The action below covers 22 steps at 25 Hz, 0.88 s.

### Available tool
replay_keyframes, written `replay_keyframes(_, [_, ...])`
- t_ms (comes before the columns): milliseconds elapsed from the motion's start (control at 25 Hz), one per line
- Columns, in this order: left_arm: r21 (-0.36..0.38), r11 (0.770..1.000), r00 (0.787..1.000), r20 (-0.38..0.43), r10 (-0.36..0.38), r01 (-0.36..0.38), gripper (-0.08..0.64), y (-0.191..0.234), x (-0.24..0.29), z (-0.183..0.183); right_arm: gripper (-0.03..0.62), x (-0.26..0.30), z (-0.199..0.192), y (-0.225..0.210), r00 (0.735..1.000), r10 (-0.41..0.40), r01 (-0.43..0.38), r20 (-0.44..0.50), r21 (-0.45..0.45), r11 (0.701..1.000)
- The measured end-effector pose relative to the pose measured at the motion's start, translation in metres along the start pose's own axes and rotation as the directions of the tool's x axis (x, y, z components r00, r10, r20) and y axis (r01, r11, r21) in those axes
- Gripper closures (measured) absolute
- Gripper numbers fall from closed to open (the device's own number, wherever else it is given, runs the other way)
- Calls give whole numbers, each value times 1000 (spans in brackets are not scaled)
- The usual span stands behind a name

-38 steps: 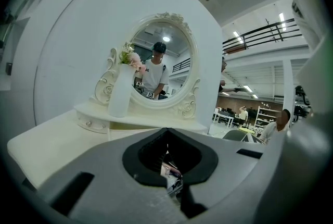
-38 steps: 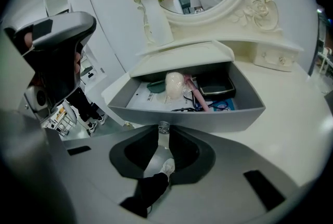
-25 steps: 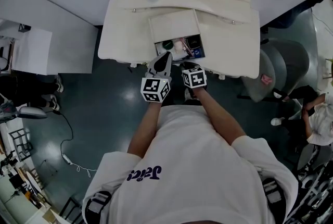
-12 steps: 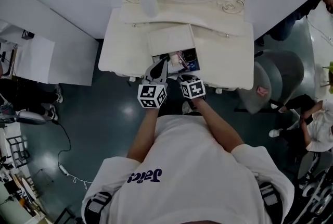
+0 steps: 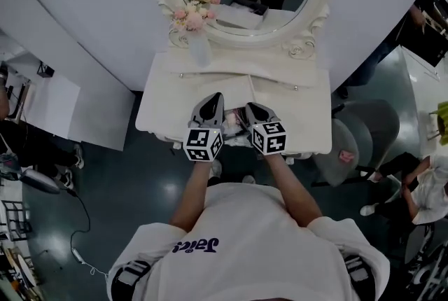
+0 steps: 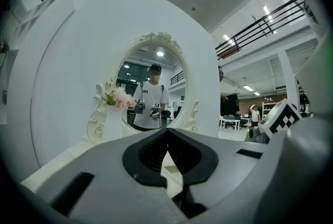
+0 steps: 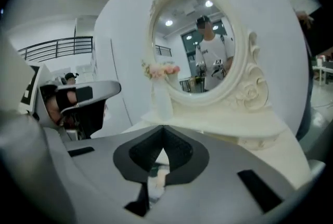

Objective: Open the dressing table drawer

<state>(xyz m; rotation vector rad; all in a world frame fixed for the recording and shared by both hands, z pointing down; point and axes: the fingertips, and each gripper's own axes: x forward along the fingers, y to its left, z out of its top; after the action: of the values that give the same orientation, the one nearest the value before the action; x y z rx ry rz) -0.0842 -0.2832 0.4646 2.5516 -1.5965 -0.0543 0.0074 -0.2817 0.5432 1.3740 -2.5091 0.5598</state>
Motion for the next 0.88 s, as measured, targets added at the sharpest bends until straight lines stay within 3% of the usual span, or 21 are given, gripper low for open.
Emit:
replay_keyframes(160, [44,999,998,57,-25,23,545,-11,6,43,583,-23,70,-6,984,-42,49,171,-41,998])
replay_keyframes(360, [80,997,996,89,-21,13,545,-16,8,79,583,-47,122,-5,955,-82,113,284,-94,989])
replay_keyframes(880, [139,990,995,95,-6,-7,545,-22,13,88,584,-55,148,-11,937,-97,144,336,-119,982])
